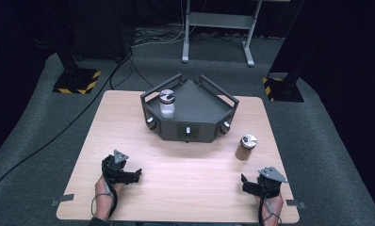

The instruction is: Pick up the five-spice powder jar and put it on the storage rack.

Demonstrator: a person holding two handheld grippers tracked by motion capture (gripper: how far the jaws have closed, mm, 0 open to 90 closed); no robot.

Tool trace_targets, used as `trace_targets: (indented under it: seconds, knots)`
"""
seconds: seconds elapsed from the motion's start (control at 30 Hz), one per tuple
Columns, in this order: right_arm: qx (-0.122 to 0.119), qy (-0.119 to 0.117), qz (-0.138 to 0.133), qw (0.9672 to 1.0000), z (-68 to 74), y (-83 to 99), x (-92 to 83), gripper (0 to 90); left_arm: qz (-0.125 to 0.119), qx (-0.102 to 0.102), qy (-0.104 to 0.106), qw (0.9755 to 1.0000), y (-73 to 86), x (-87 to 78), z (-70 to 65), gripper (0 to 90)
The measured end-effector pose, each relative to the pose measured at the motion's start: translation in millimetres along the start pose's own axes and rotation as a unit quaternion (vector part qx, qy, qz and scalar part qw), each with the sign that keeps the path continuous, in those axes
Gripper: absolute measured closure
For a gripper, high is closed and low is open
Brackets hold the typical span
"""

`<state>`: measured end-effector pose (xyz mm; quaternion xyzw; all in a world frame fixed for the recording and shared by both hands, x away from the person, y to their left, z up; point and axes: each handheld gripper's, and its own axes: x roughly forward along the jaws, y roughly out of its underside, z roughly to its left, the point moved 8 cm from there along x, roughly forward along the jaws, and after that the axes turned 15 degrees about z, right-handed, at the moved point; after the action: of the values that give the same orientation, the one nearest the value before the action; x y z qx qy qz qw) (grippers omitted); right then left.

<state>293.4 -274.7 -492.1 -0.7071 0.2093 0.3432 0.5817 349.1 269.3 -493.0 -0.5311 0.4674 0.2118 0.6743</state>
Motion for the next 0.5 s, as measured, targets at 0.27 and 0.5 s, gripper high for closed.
trace_targets:
  seconds: [0.27, 0.5]
  knots:
    - [0.008, -0.002, -0.009, 0.9999, 1.0, -11.5, -4.8, 0.0, 0.001, 0.0, 0.0, 1.0, 0.0, -0.2, 0.0, 0.4]
    - [0.007, -0.009, -0.02, 0.9997, -1.8, -37.9, -0.6, 0.0, 0.0, 0.0, 0.0, 1.0, 0.0, 0.0, 0.0, 0.4]
